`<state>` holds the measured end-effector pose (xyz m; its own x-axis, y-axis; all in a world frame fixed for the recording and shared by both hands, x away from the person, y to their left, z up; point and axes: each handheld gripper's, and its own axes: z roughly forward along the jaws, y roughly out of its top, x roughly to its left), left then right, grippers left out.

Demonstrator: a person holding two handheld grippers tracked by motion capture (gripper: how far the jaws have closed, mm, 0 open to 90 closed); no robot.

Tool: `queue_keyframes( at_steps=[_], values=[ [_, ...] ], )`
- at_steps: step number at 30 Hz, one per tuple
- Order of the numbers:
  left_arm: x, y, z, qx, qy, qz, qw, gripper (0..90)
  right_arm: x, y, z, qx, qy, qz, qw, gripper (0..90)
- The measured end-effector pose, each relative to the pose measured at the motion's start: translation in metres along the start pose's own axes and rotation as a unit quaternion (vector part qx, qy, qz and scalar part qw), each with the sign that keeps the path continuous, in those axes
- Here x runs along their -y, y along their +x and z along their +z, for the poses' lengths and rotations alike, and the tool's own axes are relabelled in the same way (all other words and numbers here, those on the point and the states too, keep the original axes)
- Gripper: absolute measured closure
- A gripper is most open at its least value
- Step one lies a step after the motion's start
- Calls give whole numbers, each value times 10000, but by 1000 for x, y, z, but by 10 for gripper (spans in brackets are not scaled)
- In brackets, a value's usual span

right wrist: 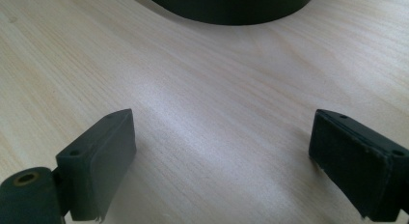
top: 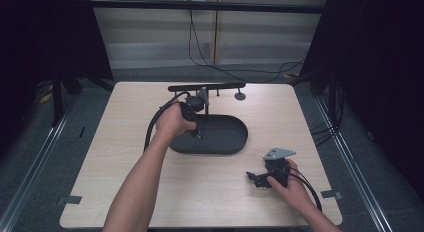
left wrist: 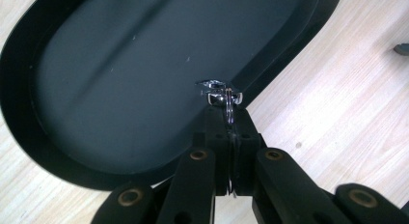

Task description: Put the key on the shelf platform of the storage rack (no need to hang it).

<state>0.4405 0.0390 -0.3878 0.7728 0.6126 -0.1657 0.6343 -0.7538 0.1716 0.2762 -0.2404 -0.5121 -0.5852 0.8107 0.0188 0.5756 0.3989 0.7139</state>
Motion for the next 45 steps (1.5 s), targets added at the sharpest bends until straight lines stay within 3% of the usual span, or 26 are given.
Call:
queue_keyframes(
  at_steps=[17,29,45],
  values=[
    [-8,-4,21,2,-111,120,9999,886,0,0,0,2,-3,1,10000,87],
    [-6,1,36,-56,-60,150,9999,885,0,0,0,-1,3,13,10000,88],
    [-8,-3,42,-54,-180,213,9996,862,0,0,0,-3,4,15,10000,88]
  ],
)
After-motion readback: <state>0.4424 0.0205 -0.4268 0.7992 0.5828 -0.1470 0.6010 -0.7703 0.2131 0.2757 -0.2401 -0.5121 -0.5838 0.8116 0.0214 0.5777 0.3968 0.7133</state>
